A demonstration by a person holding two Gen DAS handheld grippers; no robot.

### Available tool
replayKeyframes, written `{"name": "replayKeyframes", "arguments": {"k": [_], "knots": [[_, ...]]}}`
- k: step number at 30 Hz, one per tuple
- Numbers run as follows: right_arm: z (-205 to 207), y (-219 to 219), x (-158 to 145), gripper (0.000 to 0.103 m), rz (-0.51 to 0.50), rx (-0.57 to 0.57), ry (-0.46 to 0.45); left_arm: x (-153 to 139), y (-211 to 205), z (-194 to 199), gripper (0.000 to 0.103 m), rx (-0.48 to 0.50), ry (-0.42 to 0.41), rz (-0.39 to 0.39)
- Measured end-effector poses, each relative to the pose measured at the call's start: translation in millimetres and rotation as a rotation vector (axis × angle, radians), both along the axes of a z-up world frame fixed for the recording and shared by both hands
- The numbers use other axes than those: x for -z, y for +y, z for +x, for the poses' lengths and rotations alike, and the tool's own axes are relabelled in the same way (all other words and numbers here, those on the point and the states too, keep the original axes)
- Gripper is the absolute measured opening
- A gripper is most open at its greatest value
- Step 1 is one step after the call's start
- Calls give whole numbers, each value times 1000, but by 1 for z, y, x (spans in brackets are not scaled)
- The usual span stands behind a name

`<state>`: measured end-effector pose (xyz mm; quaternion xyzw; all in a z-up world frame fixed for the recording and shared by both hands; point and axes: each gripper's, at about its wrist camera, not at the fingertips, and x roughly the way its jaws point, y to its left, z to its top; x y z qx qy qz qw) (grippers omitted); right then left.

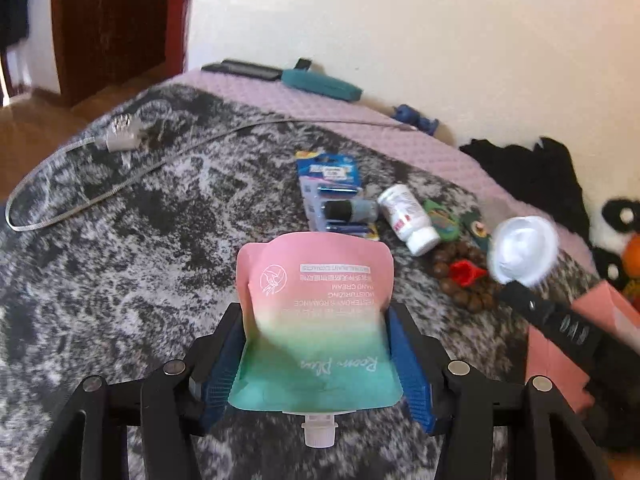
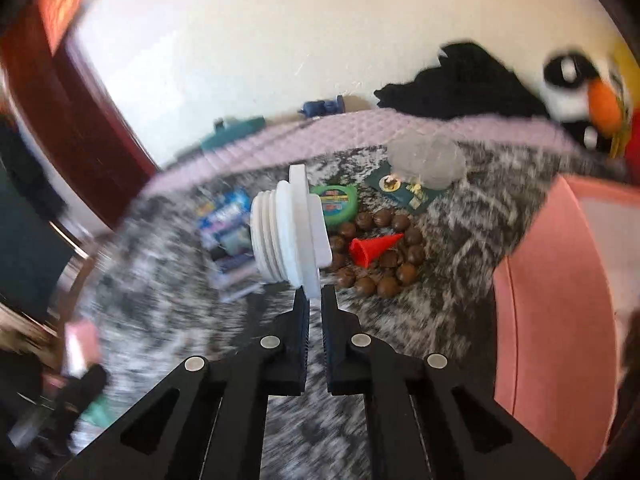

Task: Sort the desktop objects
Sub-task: 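Grasp the white round lid with the right gripper, then carry the pouch and lid over the pink box and open both grippers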

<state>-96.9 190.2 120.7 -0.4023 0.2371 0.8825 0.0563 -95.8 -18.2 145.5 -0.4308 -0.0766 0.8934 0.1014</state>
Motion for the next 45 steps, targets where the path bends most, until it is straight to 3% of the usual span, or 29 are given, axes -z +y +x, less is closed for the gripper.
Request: {"name": "replayKeyframes", "arguments": {"k": [2, 6, 11, 13, 14, 15, 20, 23, 25, 26, 27, 29, 34, 38, 41, 45], "knots": [[2, 16, 3, 7, -110, 8, -8, -6, 4, 10, 60, 22, 8, -24], [6, 33, 4, 0, -211, 21, -15, -15, 5, 24, 60, 48, 31, -50], [23, 21, -23, 1, -156, -12, 18, -19, -6, 30, 61, 52, 35, -41], [26, 16, -26, 20, -151, -27, 7, -14, -13, 30, 61, 50, 24, -59], [22, 15, -19, 62, -171, -22, -15, -11, -16, 29, 61, 46, 16, -67], [19, 13, -11, 91, -191, -13, -31, -9, -21, 27, 61, 38, 7, -61], [-31, -11, 33, 91, -221, -63, -82, 0, -43, 17, 61, 2, -18, -61], [-65, -23, 66, 91, -180, -58, -111, 4, -51, 9, 61, -14, -28, -87], [-86, -25, 91, 86, -202, -45, -142, 7, -53, 5, 61, -16, -36, -90], [-94, -27, 97, 74, -186, -38, -129, 8, -52, 4, 61, -16, -38, -94], [-97, -30, 92, 45, -130, -47, -92, 9, -52, 3, 61, -16, -40, -98], [-93, -36, 87, 44, -139, -104, -88, 7, -49, 3, 61, -14, -32, -95], [-40, -50, 44, 44, -115, -151, -21, -11, -32, 18, 61, 11, 9, -68], [32, -41, -36, 44, -132, -123, 162, -29, -13, 34, 62, 42, 49, -47], [109, -22, -80, 44, -29, -38, 292, -49, 19, 60, 62, 115, 102, -51], [185, 20, -109, 44, 33, 88, 363, -71, 75, 102, 62, 257, 162, -40]]}}
